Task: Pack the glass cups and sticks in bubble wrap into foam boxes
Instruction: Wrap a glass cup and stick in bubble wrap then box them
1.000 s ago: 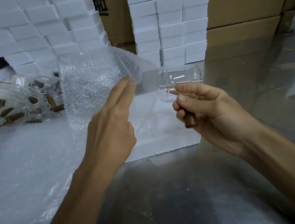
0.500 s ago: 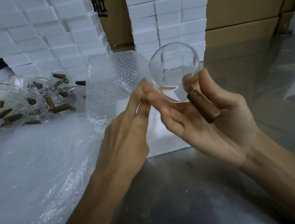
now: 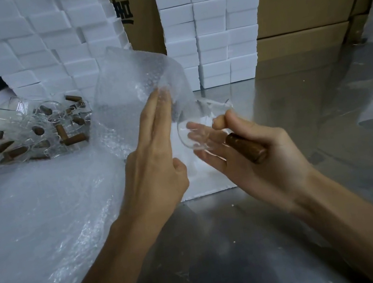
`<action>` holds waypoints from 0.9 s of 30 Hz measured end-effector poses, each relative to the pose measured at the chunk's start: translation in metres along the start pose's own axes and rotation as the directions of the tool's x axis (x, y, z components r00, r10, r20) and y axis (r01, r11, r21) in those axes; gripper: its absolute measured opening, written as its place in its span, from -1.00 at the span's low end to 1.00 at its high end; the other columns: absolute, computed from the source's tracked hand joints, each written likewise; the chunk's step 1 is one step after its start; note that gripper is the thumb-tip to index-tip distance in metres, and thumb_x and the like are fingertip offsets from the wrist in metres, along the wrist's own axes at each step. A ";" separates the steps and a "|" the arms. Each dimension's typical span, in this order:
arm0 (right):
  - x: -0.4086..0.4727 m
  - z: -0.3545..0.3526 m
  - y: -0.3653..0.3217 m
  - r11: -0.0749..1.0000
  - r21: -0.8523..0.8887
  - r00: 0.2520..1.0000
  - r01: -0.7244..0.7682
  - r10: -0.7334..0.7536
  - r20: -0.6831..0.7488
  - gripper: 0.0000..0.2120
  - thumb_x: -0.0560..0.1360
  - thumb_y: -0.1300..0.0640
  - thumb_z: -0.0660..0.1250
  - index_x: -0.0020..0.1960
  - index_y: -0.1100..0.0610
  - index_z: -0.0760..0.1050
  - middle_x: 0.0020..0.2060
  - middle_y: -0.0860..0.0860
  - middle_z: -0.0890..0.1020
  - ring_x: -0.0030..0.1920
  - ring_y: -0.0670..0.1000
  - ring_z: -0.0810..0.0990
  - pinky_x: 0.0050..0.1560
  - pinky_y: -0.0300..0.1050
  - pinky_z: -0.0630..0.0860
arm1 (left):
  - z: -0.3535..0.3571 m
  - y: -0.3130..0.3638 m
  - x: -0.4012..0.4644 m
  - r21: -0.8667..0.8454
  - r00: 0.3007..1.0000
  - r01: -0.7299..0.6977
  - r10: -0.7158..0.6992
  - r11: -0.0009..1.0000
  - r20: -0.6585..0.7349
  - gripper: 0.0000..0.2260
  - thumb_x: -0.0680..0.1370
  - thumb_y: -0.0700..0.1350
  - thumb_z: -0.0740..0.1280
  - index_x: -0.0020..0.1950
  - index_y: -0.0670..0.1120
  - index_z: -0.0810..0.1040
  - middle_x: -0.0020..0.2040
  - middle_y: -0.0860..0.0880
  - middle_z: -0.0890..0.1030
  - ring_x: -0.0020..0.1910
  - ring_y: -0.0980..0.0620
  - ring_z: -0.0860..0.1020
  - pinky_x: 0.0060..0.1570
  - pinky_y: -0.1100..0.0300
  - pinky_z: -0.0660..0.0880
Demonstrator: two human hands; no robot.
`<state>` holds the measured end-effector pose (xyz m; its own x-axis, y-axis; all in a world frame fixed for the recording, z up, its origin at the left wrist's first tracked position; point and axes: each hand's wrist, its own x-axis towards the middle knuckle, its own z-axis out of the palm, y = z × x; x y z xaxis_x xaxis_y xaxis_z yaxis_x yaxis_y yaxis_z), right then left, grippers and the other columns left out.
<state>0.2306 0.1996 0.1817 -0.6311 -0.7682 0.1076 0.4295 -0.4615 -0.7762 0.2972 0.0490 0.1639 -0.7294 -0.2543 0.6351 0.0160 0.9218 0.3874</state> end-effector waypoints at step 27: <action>0.010 -0.006 0.012 0.625 -0.756 0.869 0.195 -0.468 -0.162 -0.80 0.54 0.40 0.27 -0.01 0.24 0.65 0.17 0.23 0.59 0.02 -0.12 0.66 -0.08 -0.09 0.67 | 0.008 0.041 -0.011 0.092 0.935 -0.308 0.284 0.947 0.211 0.00 0.22 -0.49 0.39 0.60 -0.08 0.12 0.63 0.02 0.05 -0.44 -0.05 0.49 -0.48 0.09 0.49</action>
<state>0.2253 0.1890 0.1692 -0.8541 -0.3796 0.3557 -0.3429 -0.1033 -0.9337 0.3005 0.0924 0.1670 -0.8218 0.0857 0.5633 0.1772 0.9781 0.1096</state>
